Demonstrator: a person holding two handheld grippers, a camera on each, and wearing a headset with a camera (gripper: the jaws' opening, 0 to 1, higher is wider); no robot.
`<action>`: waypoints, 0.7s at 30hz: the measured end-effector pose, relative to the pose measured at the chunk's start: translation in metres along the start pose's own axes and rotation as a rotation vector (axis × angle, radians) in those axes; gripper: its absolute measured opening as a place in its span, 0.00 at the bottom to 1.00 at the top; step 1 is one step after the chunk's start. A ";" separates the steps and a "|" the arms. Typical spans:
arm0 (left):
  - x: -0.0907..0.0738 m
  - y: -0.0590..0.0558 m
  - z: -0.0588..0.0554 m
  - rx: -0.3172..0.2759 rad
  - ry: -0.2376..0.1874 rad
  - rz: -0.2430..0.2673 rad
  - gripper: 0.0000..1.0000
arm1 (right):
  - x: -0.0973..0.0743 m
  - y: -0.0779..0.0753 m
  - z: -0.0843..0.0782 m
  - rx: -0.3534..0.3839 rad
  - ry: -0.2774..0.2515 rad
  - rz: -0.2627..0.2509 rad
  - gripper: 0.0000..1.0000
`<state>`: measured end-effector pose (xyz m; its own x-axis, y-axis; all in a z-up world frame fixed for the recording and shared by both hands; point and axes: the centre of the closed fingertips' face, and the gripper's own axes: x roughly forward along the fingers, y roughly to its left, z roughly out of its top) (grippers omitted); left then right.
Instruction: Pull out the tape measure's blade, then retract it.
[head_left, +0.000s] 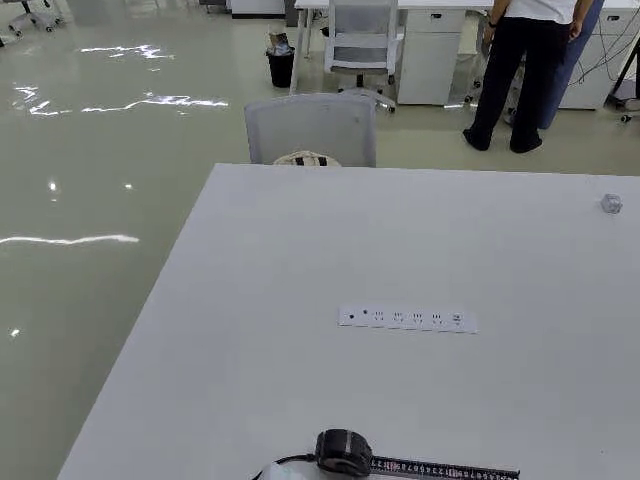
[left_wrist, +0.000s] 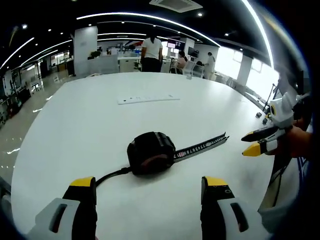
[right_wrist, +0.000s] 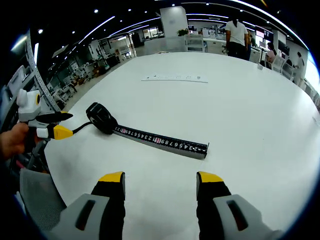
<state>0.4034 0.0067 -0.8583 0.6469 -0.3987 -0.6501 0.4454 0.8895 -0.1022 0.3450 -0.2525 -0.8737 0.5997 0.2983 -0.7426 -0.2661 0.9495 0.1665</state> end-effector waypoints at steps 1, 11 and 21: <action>-0.001 -0.001 0.000 -0.005 -0.002 0.000 0.83 | -0.001 0.002 -0.002 -0.001 0.003 -0.001 0.59; -0.012 -0.004 -0.008 -0.033 0.004 0.026 0.85 | -0.011 0.016 -0.009 0.015 0.001 0.005 0.64; -0.022 -0.003 -0.017 -0.080 0.015 0.065 0.86 | -0.020 0.026 -0.013 0.017 0.004 -0.001 0.66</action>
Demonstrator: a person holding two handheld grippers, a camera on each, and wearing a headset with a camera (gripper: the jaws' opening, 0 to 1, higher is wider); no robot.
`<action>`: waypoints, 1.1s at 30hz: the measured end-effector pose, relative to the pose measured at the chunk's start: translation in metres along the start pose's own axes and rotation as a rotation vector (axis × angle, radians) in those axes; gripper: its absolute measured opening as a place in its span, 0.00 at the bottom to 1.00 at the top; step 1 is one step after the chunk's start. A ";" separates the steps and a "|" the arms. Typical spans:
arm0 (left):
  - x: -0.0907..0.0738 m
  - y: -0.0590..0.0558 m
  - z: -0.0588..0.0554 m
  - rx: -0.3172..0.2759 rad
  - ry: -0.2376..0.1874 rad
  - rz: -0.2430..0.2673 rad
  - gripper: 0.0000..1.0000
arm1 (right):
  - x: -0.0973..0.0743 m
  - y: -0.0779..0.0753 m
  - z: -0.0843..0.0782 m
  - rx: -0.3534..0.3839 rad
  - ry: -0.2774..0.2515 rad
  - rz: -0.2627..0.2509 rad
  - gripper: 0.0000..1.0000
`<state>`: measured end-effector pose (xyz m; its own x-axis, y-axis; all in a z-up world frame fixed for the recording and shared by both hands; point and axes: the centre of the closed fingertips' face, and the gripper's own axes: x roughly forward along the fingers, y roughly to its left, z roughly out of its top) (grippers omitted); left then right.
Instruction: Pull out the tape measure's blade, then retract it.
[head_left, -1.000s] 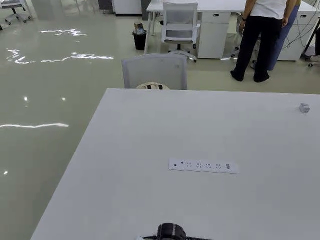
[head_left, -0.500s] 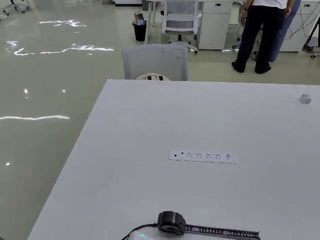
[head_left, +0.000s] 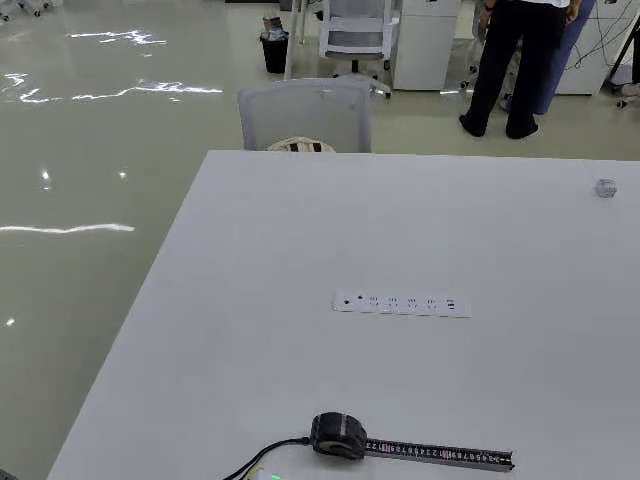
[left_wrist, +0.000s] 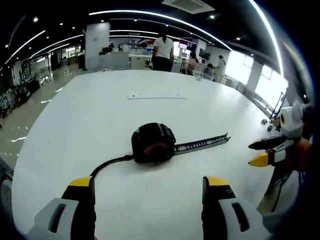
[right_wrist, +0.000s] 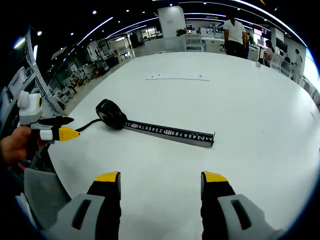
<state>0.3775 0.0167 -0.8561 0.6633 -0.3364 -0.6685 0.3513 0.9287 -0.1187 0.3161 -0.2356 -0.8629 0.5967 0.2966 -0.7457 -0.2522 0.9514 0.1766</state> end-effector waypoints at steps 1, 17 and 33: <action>-0.001 -0.001 -0.001 -0.002 0.001 -0.001 0.86 | -0.001 0.001 0.000 0.001 -0.001 0.001 0.67; -0.022 -0.010 -0.012 -0.017 0.013 0.034 0.91 | -0.015 0.029 -0.012 0.012 0.019 0.020 0.70; -0.036 -0.018 -0.017 -0.031 0.031 0.047 0.96 | -0.027 0.047 -0.016 0.020 0.024 0.034 0.76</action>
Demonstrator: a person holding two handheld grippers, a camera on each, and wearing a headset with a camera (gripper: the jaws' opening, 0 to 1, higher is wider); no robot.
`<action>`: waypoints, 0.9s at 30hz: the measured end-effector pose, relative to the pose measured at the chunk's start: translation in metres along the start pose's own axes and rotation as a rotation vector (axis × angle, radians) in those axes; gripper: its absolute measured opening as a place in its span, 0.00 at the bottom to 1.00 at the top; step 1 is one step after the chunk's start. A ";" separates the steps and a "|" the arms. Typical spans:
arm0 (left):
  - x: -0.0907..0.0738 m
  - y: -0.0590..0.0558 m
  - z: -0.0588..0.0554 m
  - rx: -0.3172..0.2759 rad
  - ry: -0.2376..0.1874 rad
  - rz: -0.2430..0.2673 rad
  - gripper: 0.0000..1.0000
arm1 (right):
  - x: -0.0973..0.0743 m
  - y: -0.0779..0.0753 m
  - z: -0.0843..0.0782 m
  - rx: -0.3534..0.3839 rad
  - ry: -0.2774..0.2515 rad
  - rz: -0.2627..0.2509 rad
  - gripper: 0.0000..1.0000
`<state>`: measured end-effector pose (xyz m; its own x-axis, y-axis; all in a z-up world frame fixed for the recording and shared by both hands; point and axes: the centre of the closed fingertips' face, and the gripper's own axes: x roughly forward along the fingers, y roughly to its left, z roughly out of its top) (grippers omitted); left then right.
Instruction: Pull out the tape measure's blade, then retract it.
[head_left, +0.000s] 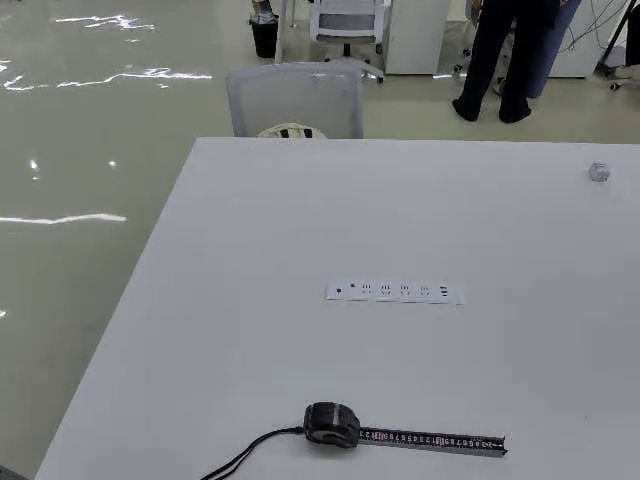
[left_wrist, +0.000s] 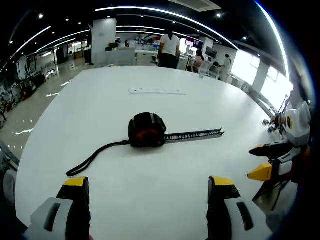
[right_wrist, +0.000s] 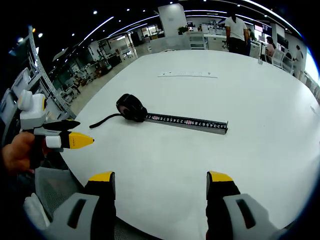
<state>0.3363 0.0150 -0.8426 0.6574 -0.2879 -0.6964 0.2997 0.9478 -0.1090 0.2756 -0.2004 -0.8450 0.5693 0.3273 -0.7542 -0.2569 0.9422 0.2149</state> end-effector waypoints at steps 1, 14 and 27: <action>-0.001 0.000 0.000 0.001 0.001 0.001 0.96 | 0.000 0.000 0.000 0.001 0.000 -0.001 0.76; -0.014 -0.006 -0.003 -0.005 0.015 -0.014 0.99 | -0.024 0.017 0.002 0.014 -0.028 0.017 0.84; -0.023 -0.003 -0.005 -0.012 0.017 -0.013 1.00 | -0.036 0.031 0.004 0.008 -0.033 0.039 0.92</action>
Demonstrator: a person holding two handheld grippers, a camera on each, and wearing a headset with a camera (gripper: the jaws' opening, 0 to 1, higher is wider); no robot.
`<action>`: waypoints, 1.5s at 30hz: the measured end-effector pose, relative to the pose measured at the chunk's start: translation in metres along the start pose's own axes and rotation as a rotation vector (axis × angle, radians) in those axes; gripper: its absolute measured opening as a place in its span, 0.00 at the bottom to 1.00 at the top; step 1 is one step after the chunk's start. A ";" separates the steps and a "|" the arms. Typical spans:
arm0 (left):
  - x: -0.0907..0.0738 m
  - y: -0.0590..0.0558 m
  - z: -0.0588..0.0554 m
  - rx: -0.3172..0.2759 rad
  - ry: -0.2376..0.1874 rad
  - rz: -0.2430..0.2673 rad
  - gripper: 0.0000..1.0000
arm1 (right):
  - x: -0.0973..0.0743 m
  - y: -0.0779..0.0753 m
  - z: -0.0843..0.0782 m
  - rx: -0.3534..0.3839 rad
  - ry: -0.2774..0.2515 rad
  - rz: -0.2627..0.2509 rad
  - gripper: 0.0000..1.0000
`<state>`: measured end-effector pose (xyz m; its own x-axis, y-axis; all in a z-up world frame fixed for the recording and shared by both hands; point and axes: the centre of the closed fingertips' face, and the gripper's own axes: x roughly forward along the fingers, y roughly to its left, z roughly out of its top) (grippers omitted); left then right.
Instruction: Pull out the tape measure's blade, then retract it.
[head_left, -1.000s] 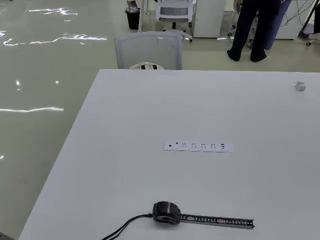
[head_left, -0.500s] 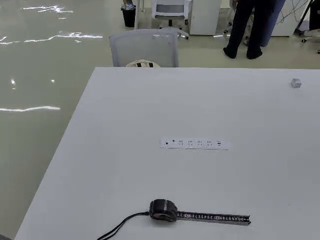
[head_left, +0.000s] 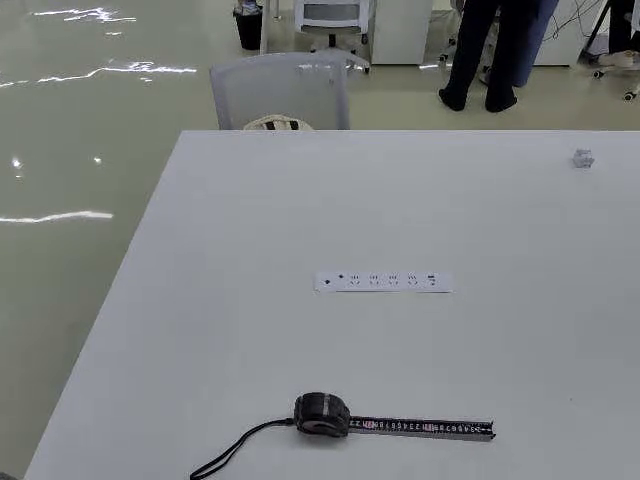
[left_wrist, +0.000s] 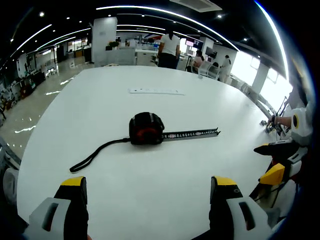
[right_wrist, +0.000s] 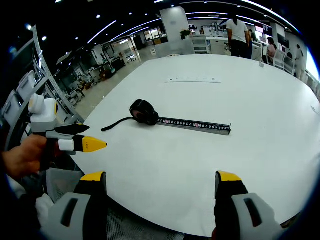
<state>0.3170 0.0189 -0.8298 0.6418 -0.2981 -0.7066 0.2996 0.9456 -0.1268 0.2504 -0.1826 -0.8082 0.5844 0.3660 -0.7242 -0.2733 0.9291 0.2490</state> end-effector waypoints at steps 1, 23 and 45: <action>0.000 0.000 0.000 -0.001 0.000 0.000 1.00 | 0.000 0.000 0.000 0.000 -0.001 0.000 0.92; 0.009 -0.003 0.013 0.006 -0.013 0.009 1.00 | 0.007 -0.016 0.004 0.008 0.007 -0.035 0.91; 0.037 -0.006 0.031 -0.006 -0.017 0.019 1.00 | 0.030 -0.040 0.016 -0.013 0.024 -0.066 0.89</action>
<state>0.3608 -0.0021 -0.8336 0.6591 -0.2825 -0.6970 0.2832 0.9518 -0.1180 0.2912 -0.2077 -0.8292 0.5833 0.3029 -0.7537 -0.2451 0.9502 0.1922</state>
